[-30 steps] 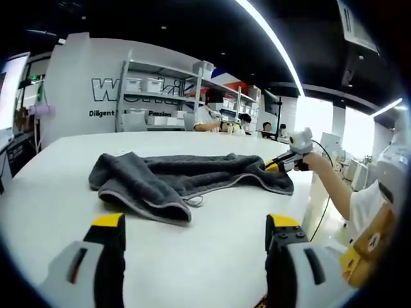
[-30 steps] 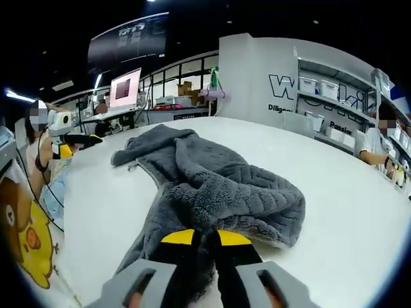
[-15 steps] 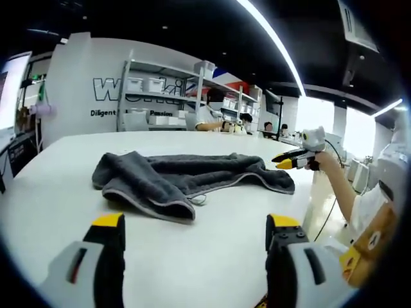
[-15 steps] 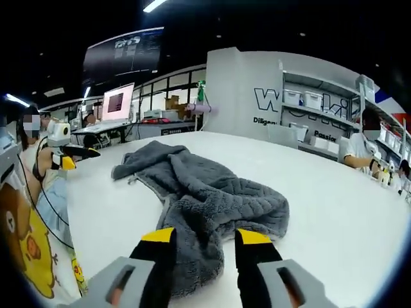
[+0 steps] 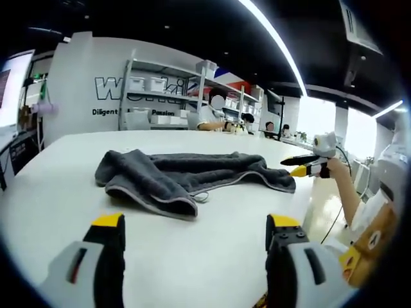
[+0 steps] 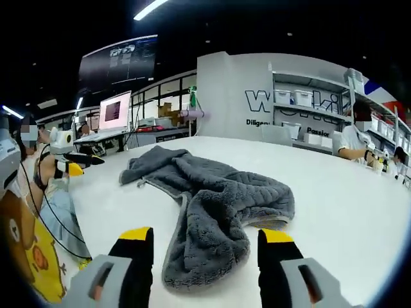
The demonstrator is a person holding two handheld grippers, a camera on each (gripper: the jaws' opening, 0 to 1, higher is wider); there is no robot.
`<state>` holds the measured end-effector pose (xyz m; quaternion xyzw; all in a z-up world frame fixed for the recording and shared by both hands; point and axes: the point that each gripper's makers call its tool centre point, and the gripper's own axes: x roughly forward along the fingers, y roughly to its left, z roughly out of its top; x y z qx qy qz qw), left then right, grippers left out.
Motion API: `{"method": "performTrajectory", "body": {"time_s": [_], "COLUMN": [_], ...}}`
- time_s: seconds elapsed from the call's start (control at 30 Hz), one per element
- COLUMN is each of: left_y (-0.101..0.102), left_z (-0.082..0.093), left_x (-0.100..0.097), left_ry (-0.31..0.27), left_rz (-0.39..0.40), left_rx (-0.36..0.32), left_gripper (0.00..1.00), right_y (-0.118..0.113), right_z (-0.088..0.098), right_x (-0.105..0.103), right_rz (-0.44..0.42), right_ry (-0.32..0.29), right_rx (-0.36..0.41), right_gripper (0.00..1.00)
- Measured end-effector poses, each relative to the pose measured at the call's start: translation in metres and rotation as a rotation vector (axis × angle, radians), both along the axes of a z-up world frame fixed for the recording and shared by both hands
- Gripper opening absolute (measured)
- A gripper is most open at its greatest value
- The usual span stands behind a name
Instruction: Fold the towel on the table until its edges align and the towel forms a compact rectangular stack.
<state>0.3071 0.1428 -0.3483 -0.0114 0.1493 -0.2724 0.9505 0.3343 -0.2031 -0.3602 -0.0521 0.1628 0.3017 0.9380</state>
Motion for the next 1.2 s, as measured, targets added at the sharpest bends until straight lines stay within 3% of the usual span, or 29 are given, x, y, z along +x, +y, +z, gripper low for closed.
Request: {"method": "performTrajectory", "body": {"time_s": [0.23, 0.63, 0.97, 1.2], "left_y": [0.002, 0.005, 0.01, 0.028], "left_z": [-0.001, -0.004, -0.003, 0.002], "left_x": [-0.001, 0.001, 0.007, 0.026], "left_ry": [0.004, 0.013, 0.018, 0.025], "left_rz": [0.009, 0.016, 0.018, 0.009], "left_rx": [0.003, 0.009, 0.027, 0.1], "left_gripper": [0.95, 0.95, 0.95, 0.96], "right_y": [-0.003, -0.004, 0.001, 0.003], "right_z": [-0.002, -0.001, 0.002, 0.004], "right_x": [0.001, 0.007, 0.005, 0.002], "right_rz": [-0.045, -0.078, -0.069, -0.065], "right_ry": [0.022, 0.027, 0.019, 0.013], "right_rx": [0.045, 0.088, 0.103, 0.11], "right_gripper": [0.84, 0.99, 0.99, 0.99]}}
